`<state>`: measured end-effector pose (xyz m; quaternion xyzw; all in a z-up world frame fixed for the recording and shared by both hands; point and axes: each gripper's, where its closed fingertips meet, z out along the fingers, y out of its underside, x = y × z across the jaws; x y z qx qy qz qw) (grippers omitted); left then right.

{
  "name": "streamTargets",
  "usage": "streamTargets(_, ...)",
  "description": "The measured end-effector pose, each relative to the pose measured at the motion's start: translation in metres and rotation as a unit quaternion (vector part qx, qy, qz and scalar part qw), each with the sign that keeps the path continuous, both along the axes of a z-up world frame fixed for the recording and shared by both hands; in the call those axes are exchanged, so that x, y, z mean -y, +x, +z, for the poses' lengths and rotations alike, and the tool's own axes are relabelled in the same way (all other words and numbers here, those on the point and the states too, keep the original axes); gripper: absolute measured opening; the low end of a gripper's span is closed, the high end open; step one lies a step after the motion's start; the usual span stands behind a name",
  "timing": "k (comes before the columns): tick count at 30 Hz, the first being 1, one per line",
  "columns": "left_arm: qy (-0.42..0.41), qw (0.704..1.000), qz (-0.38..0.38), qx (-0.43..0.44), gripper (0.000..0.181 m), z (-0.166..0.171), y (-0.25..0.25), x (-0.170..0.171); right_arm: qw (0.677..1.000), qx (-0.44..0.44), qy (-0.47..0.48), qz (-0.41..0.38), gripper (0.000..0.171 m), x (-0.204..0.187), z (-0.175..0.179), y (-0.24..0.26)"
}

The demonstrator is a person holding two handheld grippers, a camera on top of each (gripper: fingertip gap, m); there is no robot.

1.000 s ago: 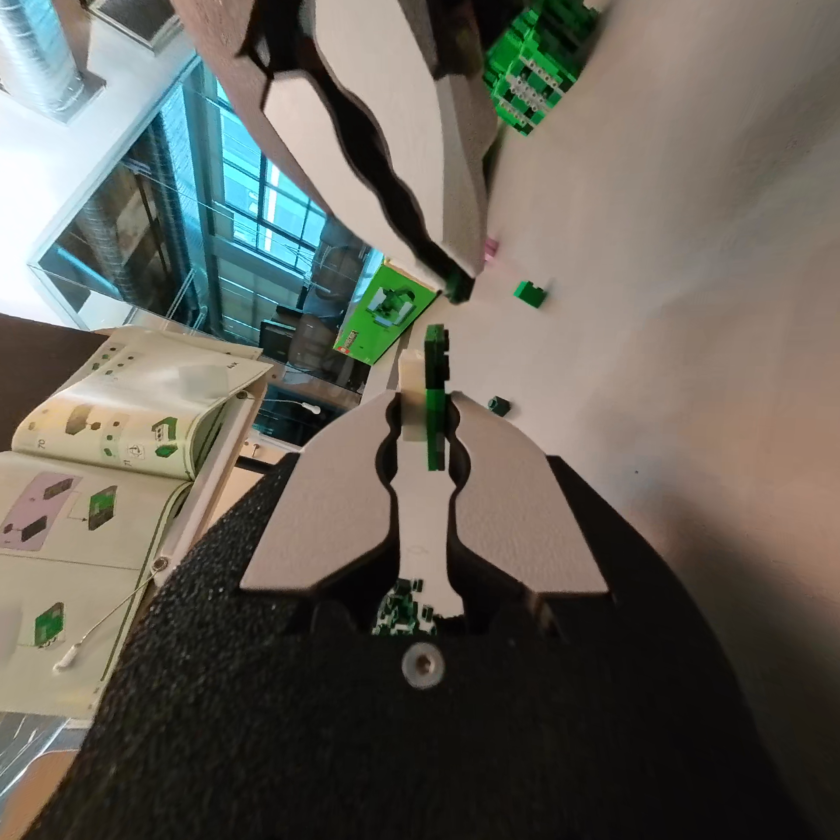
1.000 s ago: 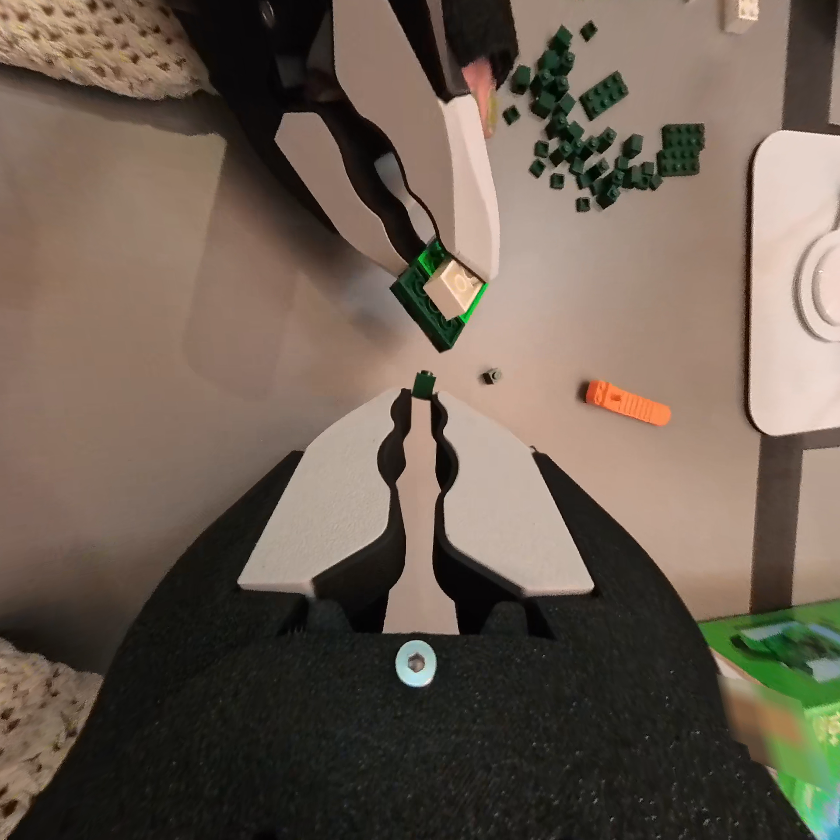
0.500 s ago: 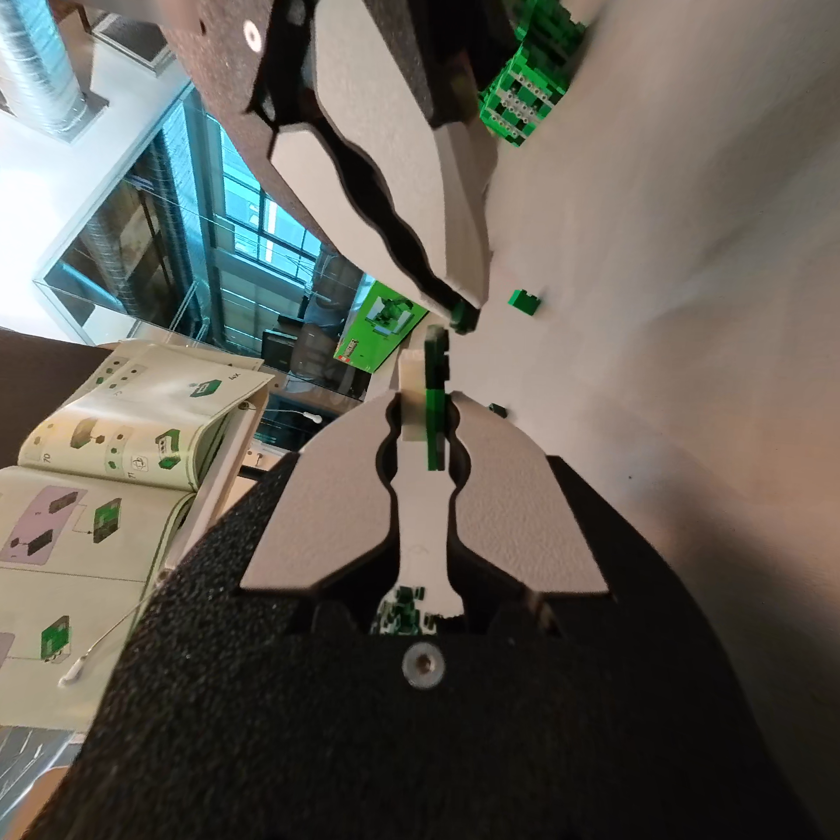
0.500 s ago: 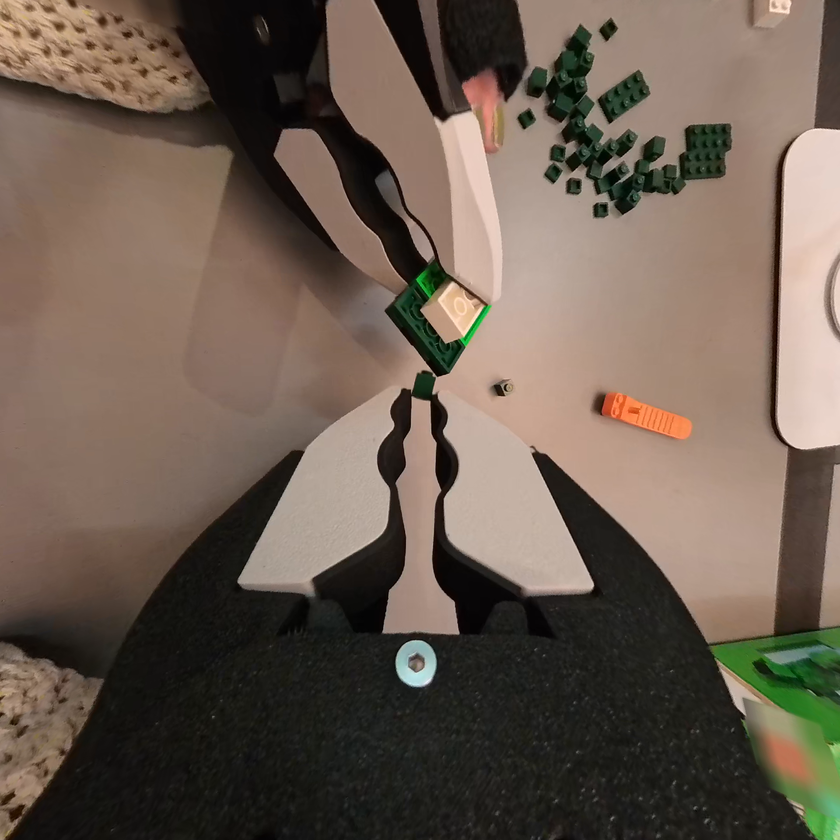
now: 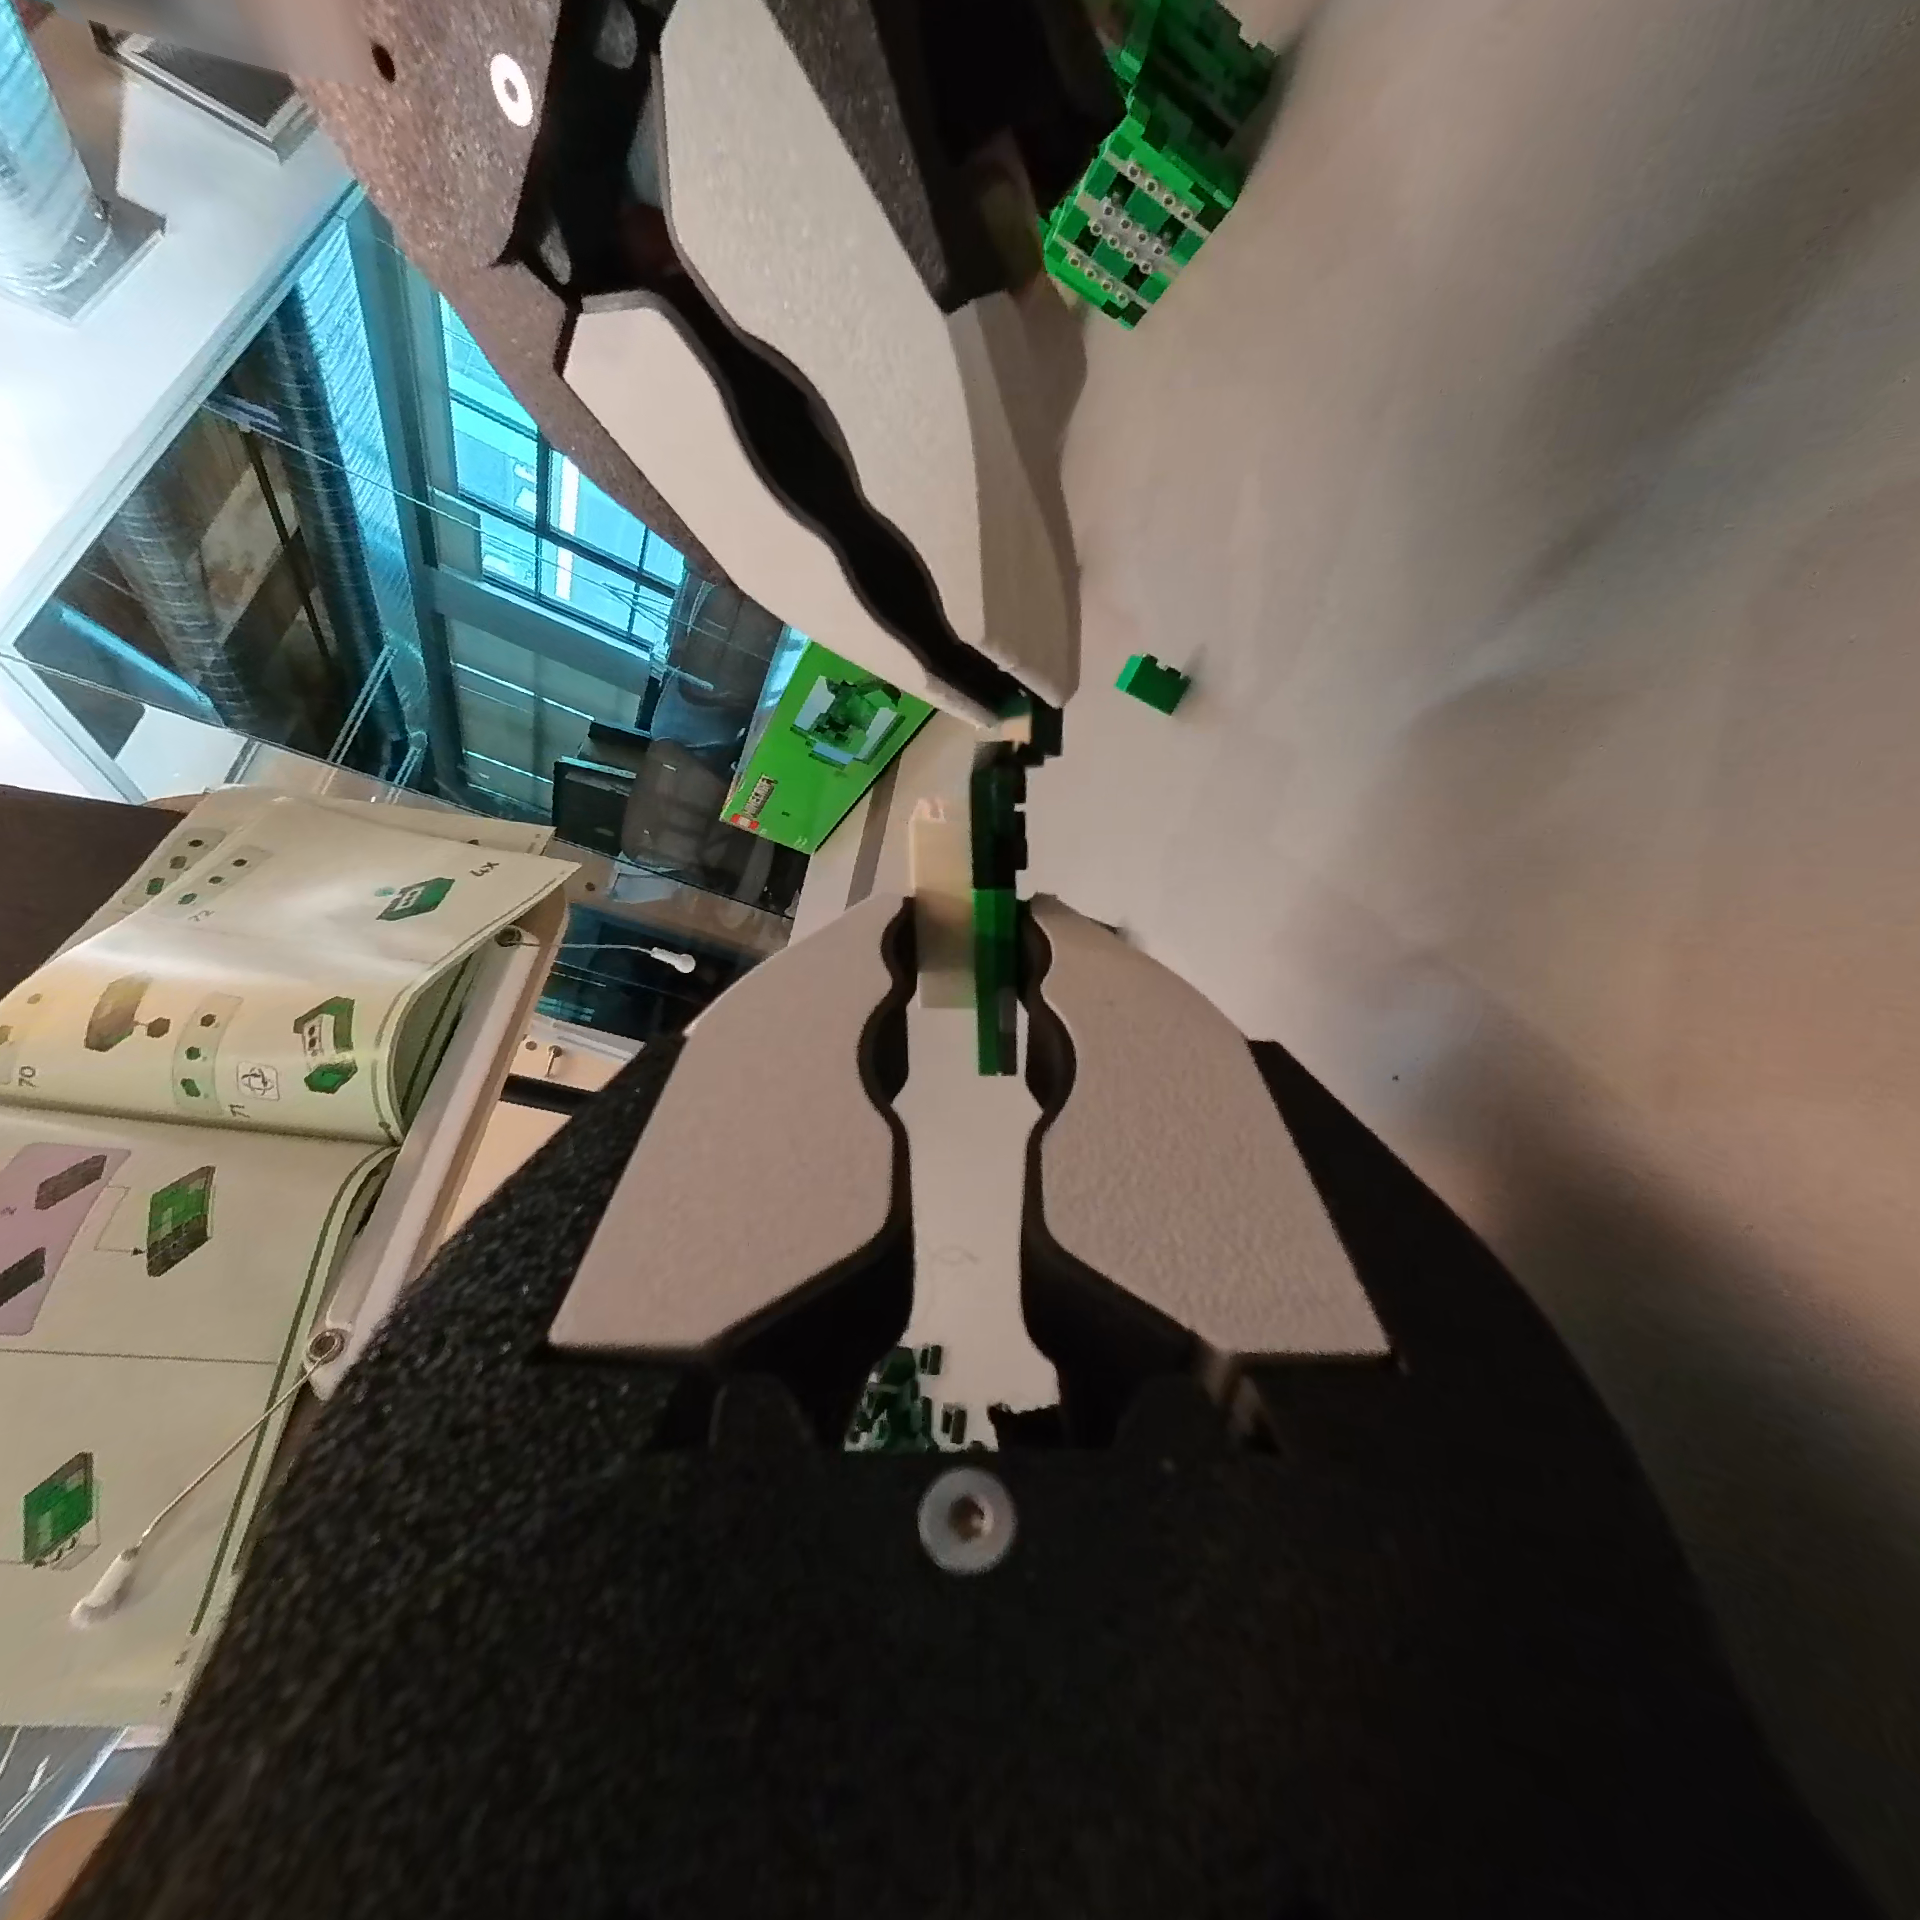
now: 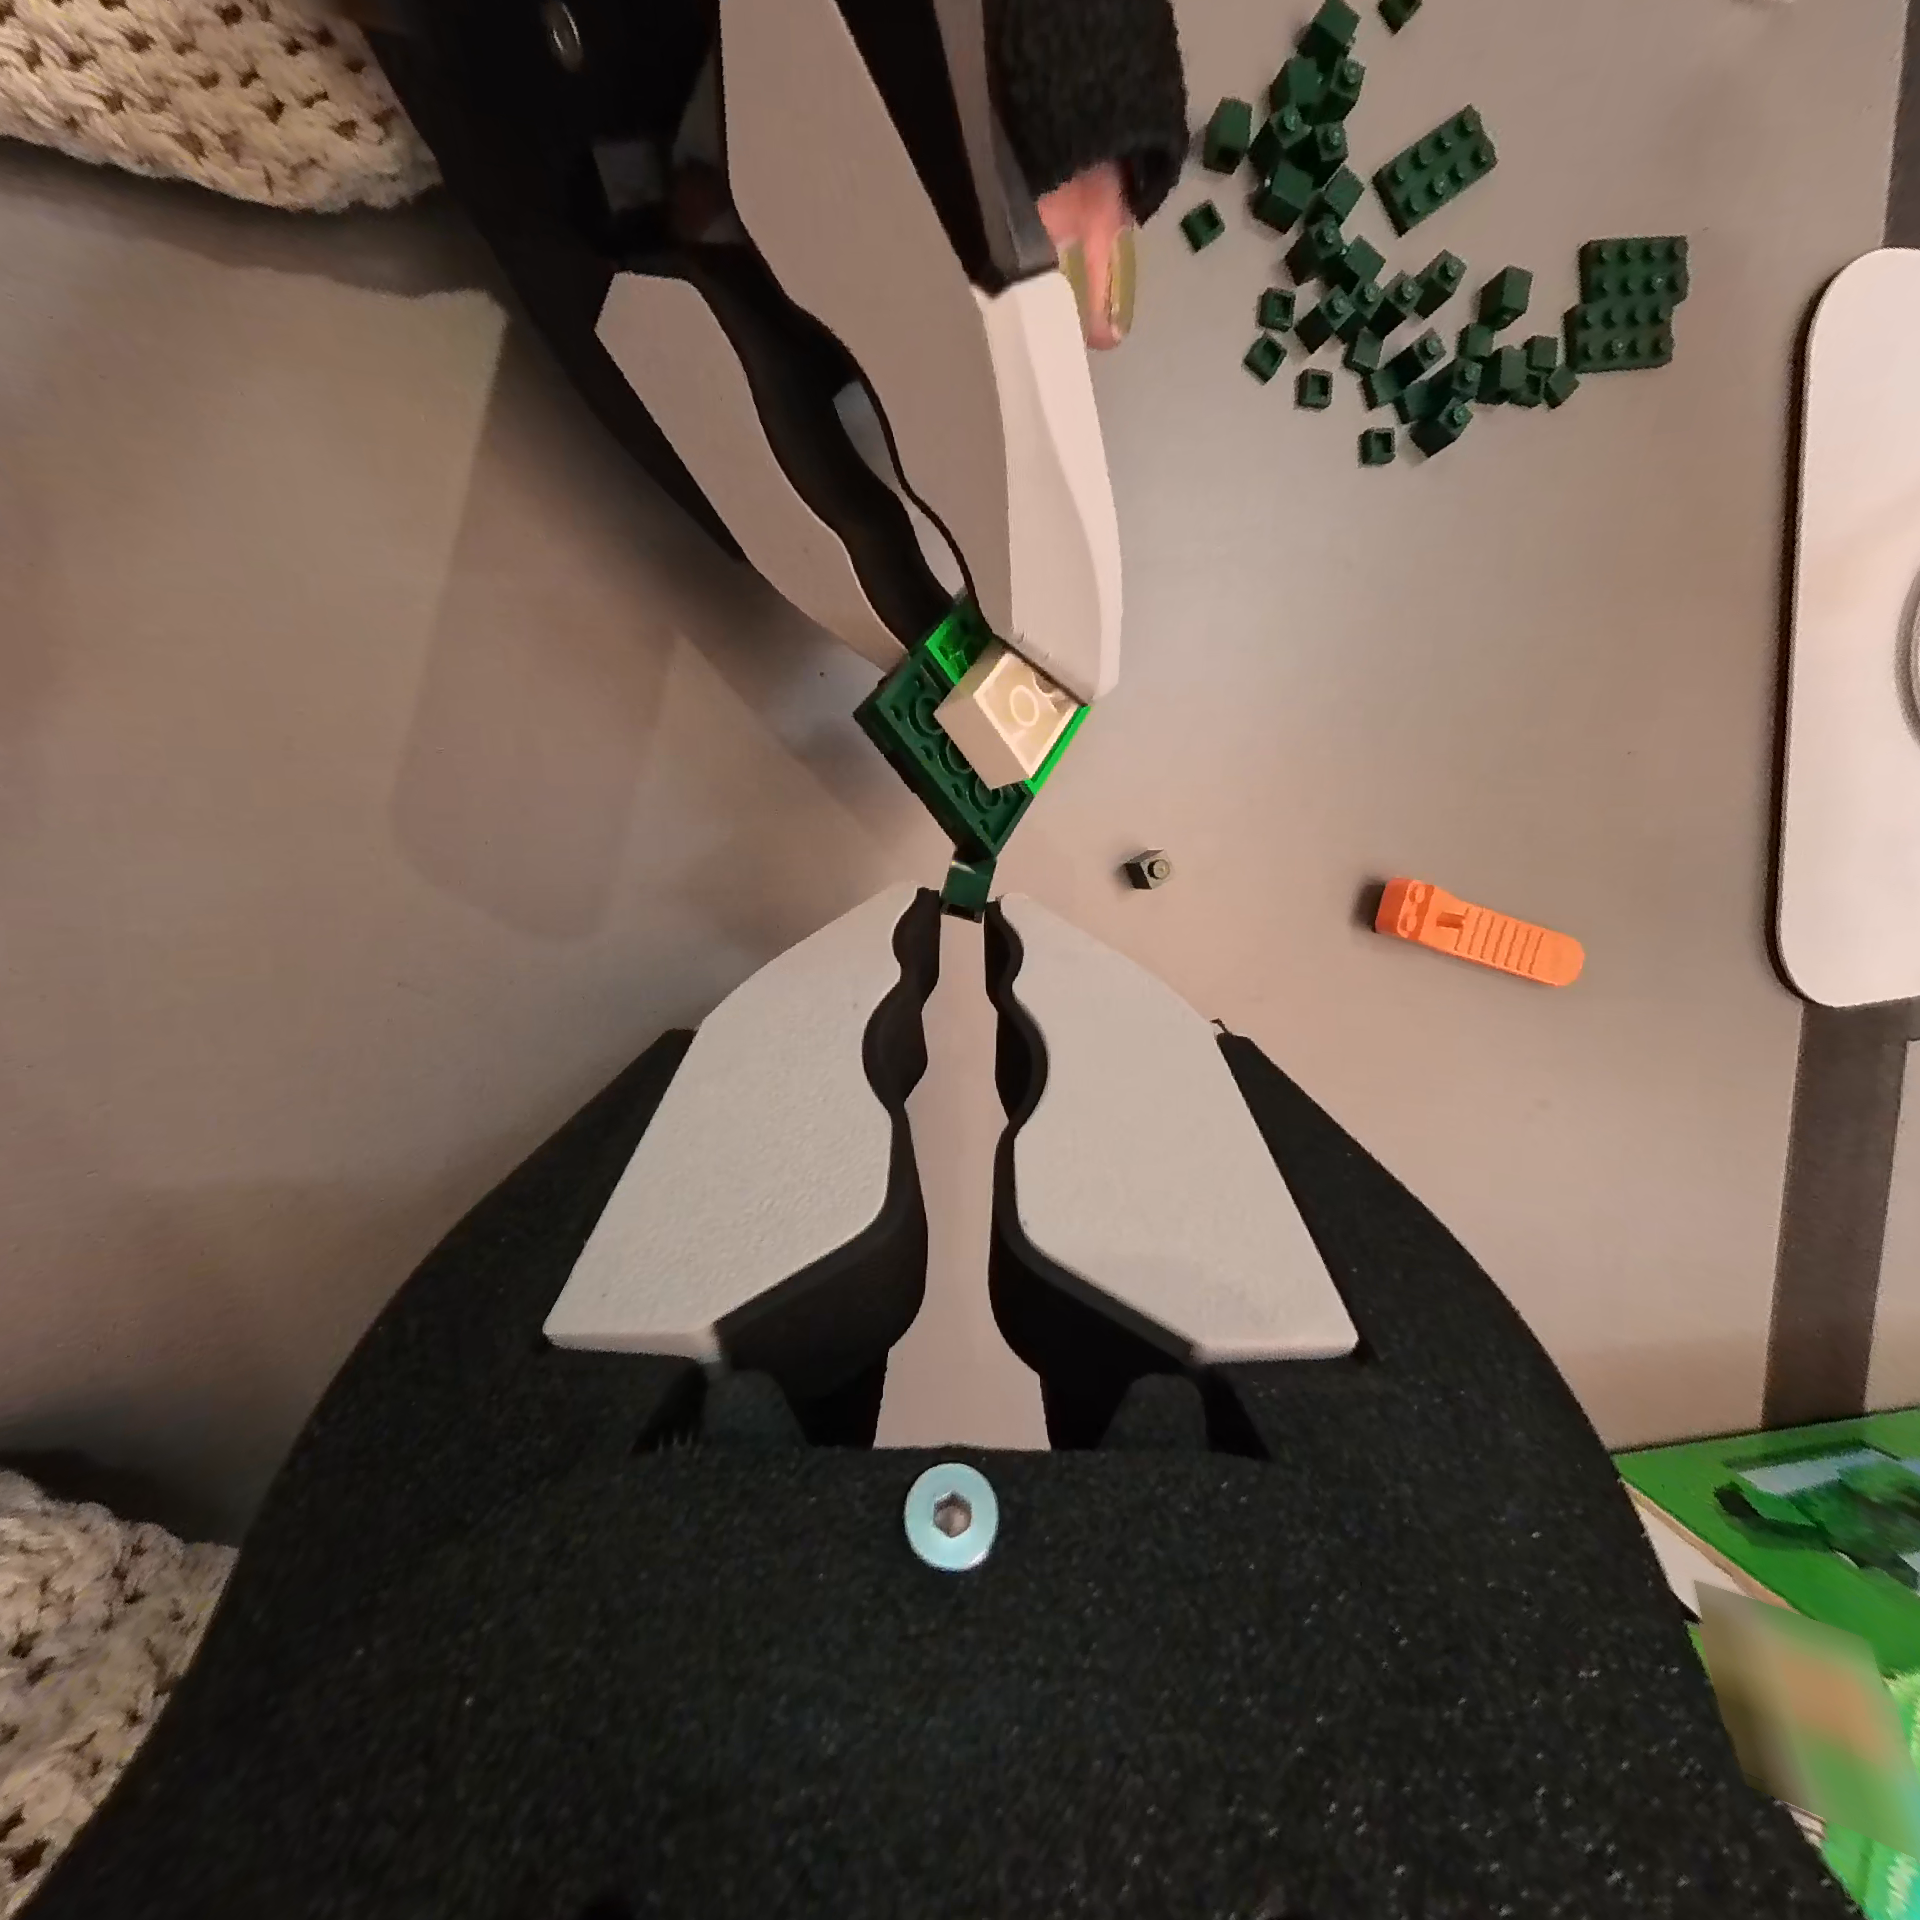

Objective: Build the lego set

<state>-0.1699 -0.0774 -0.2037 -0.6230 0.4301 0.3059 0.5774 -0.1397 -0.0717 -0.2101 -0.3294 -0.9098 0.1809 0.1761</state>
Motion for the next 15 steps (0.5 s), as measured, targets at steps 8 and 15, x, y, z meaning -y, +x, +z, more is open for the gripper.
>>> streamTargets(8, -0.006, 1.000, -0.004, 0.000, 0.017, -0.0020, 0.0013, 0.0001, 1.000, -0.001, -0.005, 0.002, 0.008, 0.0009, 0.0009, 0.0000)
streamTargets(15, -0.005, 1.000, 0.002, 0.007, 0.017, -0.0009, -0.0021, 0.0005, 1.000, -0.010, -0.008, -0.001, 0.007, -0.0020, 0.0045, -0.0004)
